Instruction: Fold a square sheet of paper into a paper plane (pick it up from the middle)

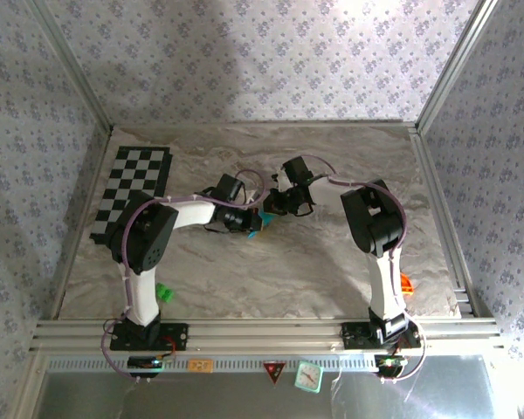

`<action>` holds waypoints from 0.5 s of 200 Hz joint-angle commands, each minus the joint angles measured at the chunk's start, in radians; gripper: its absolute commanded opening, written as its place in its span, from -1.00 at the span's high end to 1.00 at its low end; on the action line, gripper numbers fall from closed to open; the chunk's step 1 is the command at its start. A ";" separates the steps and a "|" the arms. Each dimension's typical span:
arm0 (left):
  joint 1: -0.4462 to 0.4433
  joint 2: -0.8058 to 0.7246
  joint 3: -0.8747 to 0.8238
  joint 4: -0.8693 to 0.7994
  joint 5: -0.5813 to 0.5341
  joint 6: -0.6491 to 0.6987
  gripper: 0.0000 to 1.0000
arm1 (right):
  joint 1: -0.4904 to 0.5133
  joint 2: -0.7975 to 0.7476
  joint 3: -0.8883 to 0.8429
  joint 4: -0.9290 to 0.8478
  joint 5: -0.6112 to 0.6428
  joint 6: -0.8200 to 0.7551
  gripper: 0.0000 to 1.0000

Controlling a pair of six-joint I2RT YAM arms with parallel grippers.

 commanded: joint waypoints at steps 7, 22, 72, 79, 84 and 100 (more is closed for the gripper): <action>-0.001 -0.026 -0.044 -0.100 0.021 0.001 0.98 | -0.003 0.050 -0.002 -0.076 0.068 -0.025 0.84; -0.002 -0.038 -0.063 -0.109 0.023 0.000 0.97 | -0.002 0.050 -0.003 -0.076 0.069 -0.026 0.84; -0.001 -0.089 -0.138 -0.113 0.026 -0.010 0.96 | -0.002 0.055 0.001 -0.078 0.069 -0.028 0.84; -0.001 -0.094 -0.149 -0.112 0.024 -0.013 0.96 | -0.001 0.055 0.001 -0.078 0.068 -0.028 0.84; -0.001 -0.098 -0.158 -0.110 0.025 -0.016 0.96 | -0.001 0.055 0.000 -0.079 0.069 -0.028 0.84; -0.001 -0.108 -0.182 -0.108 0.024 -0.022 0.96 | 0.000 0.058 0.000 -0.081 0.070 -0.029 0.84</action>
